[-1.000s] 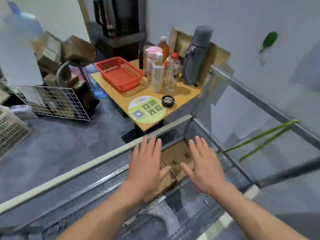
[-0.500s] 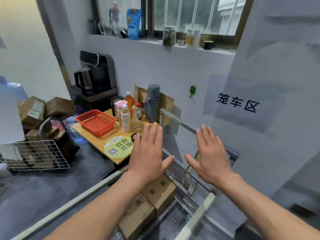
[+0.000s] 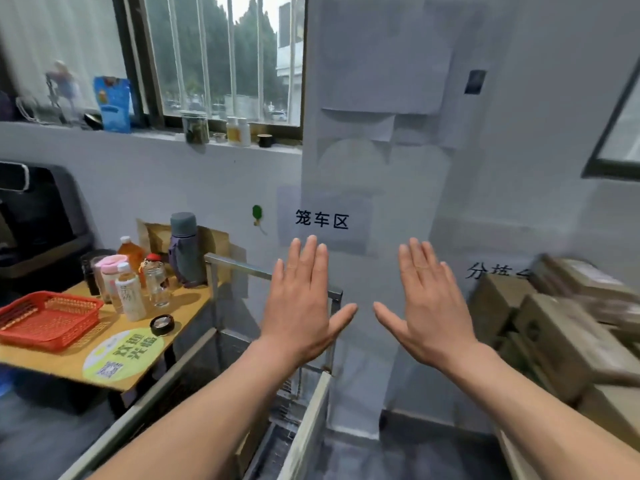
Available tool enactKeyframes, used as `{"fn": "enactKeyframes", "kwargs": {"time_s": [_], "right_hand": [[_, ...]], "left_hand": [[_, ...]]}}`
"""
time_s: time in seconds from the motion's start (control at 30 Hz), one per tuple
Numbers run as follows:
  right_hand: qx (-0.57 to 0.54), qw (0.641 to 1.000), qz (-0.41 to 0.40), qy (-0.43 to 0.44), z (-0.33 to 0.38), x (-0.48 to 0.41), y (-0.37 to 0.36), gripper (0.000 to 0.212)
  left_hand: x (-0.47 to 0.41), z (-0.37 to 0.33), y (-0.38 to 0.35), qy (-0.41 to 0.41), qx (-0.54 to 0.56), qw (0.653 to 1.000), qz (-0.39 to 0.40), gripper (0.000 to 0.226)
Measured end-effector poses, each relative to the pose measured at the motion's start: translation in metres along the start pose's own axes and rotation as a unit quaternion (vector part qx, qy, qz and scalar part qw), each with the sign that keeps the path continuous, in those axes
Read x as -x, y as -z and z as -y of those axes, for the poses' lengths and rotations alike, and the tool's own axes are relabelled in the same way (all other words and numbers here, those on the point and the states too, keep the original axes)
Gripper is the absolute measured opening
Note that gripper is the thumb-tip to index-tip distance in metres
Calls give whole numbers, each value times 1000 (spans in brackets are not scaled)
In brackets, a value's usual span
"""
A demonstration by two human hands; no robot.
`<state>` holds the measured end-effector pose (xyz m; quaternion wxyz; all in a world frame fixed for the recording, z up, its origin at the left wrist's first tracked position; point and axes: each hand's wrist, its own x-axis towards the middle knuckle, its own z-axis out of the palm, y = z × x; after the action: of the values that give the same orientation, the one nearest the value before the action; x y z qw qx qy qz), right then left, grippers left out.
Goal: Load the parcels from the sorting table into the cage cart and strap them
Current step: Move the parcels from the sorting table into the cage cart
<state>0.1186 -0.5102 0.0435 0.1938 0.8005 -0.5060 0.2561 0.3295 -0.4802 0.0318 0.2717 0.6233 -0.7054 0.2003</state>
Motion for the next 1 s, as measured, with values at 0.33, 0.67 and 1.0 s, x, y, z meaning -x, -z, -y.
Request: {"fn": "enactKeyframes", "kwargs": {"time_s": [0.33,0.67,1.0], "right_hand": [[111,985,-38,-126,-46,124,130,97],[193,951,-12,-240,-102,248,242,94],[227,919,27,-321,-154,372,322,90]], "left_hand": [[26,-129,48,-147,140,979,-29,95],[58,-279,83,-252,241,937,-25,87],[126,-409,100,-317,296,901,20,87]]}}
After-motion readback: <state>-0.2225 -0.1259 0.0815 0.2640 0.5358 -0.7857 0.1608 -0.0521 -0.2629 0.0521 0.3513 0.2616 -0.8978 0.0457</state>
